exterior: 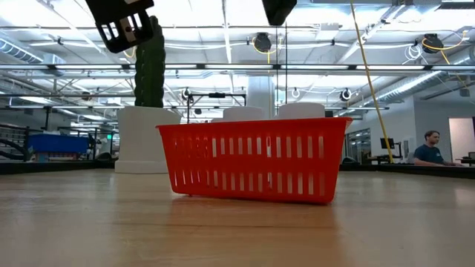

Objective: Pick and place pill bottles into a basket
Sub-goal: Put the white pill bottle into the red bin

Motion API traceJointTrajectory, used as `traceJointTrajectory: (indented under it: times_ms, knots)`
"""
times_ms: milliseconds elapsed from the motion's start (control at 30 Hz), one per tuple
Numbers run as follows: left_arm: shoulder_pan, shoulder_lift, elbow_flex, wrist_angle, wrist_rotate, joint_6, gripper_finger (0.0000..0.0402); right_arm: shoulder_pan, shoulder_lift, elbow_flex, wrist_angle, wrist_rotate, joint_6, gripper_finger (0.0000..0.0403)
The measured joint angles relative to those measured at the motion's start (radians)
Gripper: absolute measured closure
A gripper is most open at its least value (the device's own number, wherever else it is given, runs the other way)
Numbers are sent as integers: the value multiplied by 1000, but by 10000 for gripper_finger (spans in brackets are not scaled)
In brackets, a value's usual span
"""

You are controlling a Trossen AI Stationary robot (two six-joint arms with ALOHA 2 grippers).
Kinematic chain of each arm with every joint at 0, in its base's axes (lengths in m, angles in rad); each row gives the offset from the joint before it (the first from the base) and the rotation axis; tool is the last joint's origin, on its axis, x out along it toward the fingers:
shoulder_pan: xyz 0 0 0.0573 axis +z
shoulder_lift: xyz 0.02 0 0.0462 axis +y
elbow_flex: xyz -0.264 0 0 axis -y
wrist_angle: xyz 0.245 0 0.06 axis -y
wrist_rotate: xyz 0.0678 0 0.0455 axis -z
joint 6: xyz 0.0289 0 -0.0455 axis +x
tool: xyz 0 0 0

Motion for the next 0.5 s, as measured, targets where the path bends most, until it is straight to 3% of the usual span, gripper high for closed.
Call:
traceJointTrajectory:
  times_ms: [100,267,500]
  knots:
    - [4,0,0,7,4,4,236,12,1,-1,7,7,-5,112]
    - [6,0,0,9,-4,4,236,5,1,-1,4,109,-27,112]
    - [6,0,0,9,-7,15,236,-22,7,-1,23,82,-1,106]
